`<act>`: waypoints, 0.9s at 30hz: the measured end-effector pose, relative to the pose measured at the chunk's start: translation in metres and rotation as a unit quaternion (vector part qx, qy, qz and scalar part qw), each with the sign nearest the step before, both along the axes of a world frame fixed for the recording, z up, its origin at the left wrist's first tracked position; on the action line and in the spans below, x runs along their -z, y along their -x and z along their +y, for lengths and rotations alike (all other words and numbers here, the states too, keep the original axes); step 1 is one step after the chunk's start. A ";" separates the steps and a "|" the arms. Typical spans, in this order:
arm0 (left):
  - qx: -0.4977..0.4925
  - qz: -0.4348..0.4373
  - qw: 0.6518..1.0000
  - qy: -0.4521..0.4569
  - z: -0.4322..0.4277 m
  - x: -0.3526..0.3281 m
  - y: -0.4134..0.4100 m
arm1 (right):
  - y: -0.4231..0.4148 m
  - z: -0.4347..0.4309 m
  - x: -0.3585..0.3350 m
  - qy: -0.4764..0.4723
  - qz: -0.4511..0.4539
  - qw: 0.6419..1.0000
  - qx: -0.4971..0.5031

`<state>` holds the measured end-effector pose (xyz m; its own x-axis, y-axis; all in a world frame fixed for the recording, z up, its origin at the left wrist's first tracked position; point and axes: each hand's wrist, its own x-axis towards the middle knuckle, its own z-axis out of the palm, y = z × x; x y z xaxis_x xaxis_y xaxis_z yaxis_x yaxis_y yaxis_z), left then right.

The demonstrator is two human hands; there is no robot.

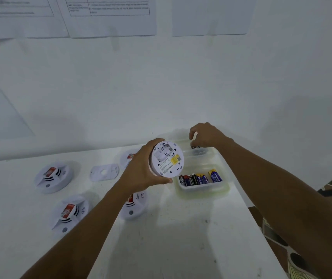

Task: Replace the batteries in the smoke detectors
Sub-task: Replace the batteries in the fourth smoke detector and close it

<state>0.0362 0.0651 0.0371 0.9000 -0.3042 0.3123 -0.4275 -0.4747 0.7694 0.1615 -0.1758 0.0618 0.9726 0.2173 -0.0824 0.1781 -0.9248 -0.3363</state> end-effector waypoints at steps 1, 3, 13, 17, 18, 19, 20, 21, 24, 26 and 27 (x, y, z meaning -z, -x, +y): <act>-0.002 -0.001 1.000 -0.003 0.002 0.000 -0.003 | -0.005 0.003 0.004 0.018 0.003 1.000 0.001; -0.005 0.001 1.000 -0.011 0.006 -0.001 -0.007 | -0.010 0.008 0.010 0.033 0.000 0.999 0.012; -0.020 0.007 1.000 -0.016 0.018 0.005 -0.016 | -0.018 0.021 0.023 -0.023 0.012 0.998 0.050; -0.020 0.001 1.000 0.002 0.021 0.007 -0.016 | 0.005 0.025 -0.007 -0.201 0.011 0.977 0.069; -0.020 0.000 1.000 0.006 0.021 0.007 -0.016 | 0.016 0.027 -0.015 -0.250 0.000 0.966 0.066; -0.020 -0.001 1.000 0.008 0.020 0.007 -0.015 | 0.028 0.029 -0.023 -0.308 -0.008 0.950 0.060; -0.019 -0.002 1.000 0.009 0.019 0.007 -0.014 | 0.041 0.032 -0.029 -0.365 -0.012 0.930 0.051; -0.017 -0.002 1.000 0.008 0.017 0.007 -0.013 | 0.053 0.036 -0.032 -0.405 -0.013 0.913 0.040; -0.005 -0.002 1.000 0.010 0.012 0.006 -0.009 | 0.082 0.054 -0.030 -0.431 -0.030 0.902 0.021; 0.000 -0.003 1.000 0.016 0.010 0.004 -0.006 | 0.094 0.064 -0.020 -0.407 -0.076 0.910 0.029; -0.001 -0.007 1.000 0.018 0.009 0.003 -0.004 | 0.098 0.067 -0.013 -0.393 -0.105 0.913 0.039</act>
<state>0.0406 0.0743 0.0339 0.8960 -0.2912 0.3352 -0.4373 -0.4481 0.7798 0.0633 -0.1089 0.0752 0.9637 0.0588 0.2603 0.2601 -0.4246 -0.8672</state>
